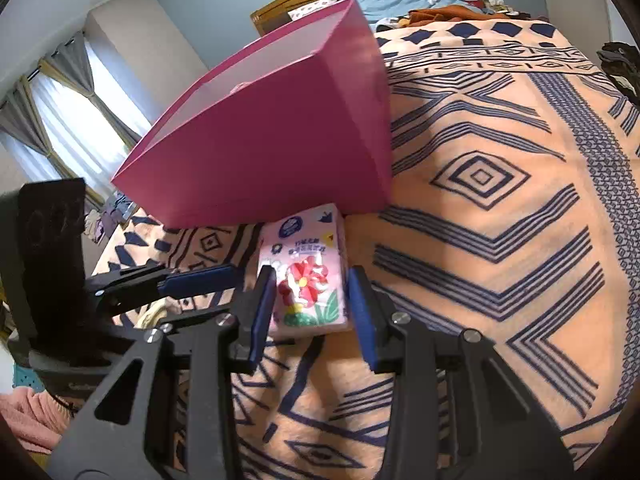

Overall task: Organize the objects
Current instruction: 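Move the right gripper to the pink flowered tissue pack, then close the right gripper on the tissue pack, then lift the tissue pack and carry it toward the pink box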

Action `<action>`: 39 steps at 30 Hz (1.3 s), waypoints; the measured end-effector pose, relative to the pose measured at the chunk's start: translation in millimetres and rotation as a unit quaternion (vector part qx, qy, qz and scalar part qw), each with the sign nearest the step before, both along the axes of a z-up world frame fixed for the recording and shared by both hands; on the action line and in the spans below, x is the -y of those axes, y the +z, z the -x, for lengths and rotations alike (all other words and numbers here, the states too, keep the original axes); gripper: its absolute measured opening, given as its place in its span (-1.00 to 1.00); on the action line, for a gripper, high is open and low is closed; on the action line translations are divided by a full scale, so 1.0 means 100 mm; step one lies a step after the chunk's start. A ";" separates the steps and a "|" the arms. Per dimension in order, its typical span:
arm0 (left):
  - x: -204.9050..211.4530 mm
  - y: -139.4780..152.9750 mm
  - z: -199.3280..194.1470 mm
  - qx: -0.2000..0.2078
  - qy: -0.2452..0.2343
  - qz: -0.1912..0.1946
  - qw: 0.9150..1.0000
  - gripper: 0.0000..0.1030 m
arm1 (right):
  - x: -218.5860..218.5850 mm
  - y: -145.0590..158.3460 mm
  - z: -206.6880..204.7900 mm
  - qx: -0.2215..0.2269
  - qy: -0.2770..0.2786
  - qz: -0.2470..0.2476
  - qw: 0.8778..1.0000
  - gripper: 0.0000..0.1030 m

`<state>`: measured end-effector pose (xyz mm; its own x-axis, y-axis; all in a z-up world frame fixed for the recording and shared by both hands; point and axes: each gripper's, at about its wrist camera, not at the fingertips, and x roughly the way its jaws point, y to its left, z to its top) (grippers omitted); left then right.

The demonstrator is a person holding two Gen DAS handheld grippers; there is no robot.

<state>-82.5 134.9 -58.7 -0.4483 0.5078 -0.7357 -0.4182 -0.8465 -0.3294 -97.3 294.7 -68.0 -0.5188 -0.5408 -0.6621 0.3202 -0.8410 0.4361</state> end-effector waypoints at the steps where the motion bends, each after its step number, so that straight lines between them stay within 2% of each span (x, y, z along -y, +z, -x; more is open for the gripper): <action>1: 0.01 0.00 -0.01 0.000 -0.002 -0.001 1.000 -0.13 | 0.01 0.00 -0.02 -0.001 0.001 0.001 1.000 -0.25; 8: 0.15 -0.02 -0.01 0.014 -0.001 -0.024 1.000 -0.22 | 0.07 -0.01 -0.12 0.012 0.027 0.019 0.999 -0.29; 14: 0.09 -0.02 0.02 0.020 -0.014 -0.020 1.000 -0.25 | -0.05 0.00 -0.05 0.015 0.001 0.031 0.999 -0.29; 19: 0.08 -0.01 0.05 0.025 -0.017 -0.021 0.999 -0.26 | -0.01 -0.04 0.00 0.022 0.004 0.031 0.999 -0.29; 23: 0.07 -0.01 0.06 0.039 -0.020 -0.035 0.998 -0.43 | 0.03 -0.07 0.02 0.025 0.008 0.030 0.999 -0.29; 25: 0.06 -0.02 0.06 0.042 -0.023 -0.040 0.998 -0.48 | 0.04 -0.08 0.01 0.025 0.011 0.030 0.999 -0.36; 33: -0.01 0.01 0.03 0.037 -0.022 -0.037 0.998 -0.51 | 0.03 -0.06 -0.02 0.022 0.009 0.033 0.999 -0.36; 39: 0.00 0.13 -0.07 0.010 -0.023 -0.034 0.999 -0.51 | 0.04 0.05 -0.11 0.004 0.010 0.037 0.999 -0.36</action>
